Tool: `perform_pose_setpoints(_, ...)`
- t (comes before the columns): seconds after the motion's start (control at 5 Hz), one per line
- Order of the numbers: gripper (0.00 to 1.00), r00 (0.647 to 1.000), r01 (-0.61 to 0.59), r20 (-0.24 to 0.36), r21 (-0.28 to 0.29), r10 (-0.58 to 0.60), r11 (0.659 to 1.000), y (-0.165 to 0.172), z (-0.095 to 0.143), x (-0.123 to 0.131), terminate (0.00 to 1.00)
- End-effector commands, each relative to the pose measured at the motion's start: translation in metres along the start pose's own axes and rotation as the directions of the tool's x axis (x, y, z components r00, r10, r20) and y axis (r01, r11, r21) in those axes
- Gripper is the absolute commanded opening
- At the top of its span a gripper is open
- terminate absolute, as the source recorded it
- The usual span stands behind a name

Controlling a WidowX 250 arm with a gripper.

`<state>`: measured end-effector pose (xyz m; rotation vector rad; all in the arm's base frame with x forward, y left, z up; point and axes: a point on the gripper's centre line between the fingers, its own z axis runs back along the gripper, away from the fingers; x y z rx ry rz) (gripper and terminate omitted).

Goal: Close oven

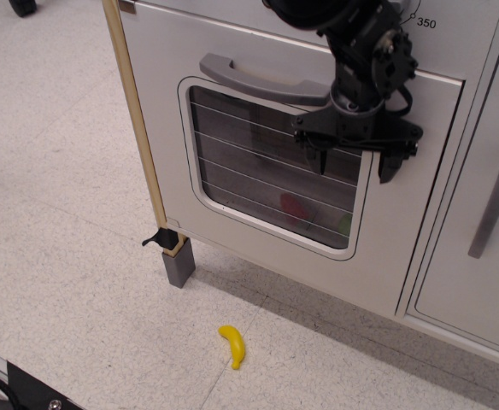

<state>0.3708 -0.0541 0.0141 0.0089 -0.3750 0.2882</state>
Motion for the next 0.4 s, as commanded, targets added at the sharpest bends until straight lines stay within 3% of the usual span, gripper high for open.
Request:
perform_pose_setpoints(0.0,1.00,0.994,-0.012,0.106,-0.063,0.019,0.998,-0.0071,0.0200,0.0270,0.00)
perform_pose_setpoints(0.2,1.00,0.987,-0.019,0.156,-0.098,0.034,0.995,-0.0043,0.0232,0.0254,1.00)
